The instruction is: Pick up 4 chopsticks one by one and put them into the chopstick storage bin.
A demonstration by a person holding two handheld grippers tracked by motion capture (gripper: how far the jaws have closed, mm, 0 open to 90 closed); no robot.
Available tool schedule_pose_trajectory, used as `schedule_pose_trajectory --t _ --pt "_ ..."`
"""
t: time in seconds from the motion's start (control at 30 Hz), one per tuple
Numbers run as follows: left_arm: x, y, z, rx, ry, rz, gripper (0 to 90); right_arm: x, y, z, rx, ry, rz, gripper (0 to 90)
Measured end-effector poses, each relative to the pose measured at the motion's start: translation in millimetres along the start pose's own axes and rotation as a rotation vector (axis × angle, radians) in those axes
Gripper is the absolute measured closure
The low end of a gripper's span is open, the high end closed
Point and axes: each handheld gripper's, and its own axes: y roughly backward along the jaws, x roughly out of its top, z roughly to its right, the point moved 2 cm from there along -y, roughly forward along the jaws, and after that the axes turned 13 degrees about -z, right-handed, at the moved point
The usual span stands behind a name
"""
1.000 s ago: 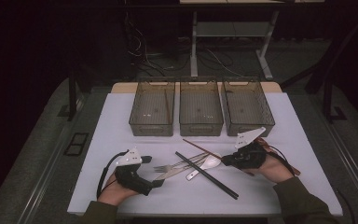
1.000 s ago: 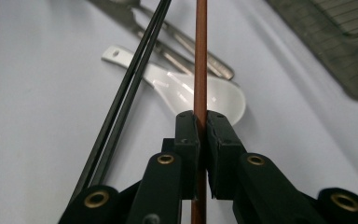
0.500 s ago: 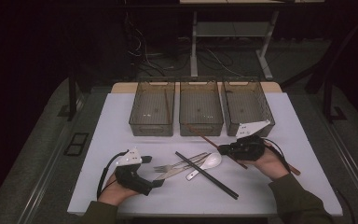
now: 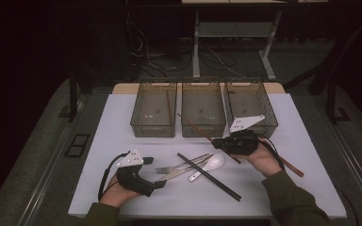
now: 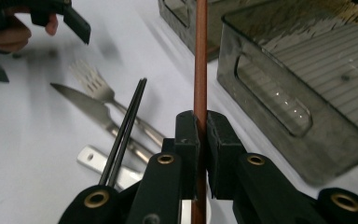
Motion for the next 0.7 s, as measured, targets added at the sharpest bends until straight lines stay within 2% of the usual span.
schedule_pose_trajectory --t 0.4,0.7 --pt "0.5 -0.1 -0.2 0.002 0.006 0.013 0.3 32.0 -14.5 -1.7 -0.007 -0.007 0.014 83.6" --pt "0.9 -0.3 0.3 0.007 -0.004 0.003 0.3 66.7 -28.9 -1.2 -0.018 -0.018 0.021 83.6"
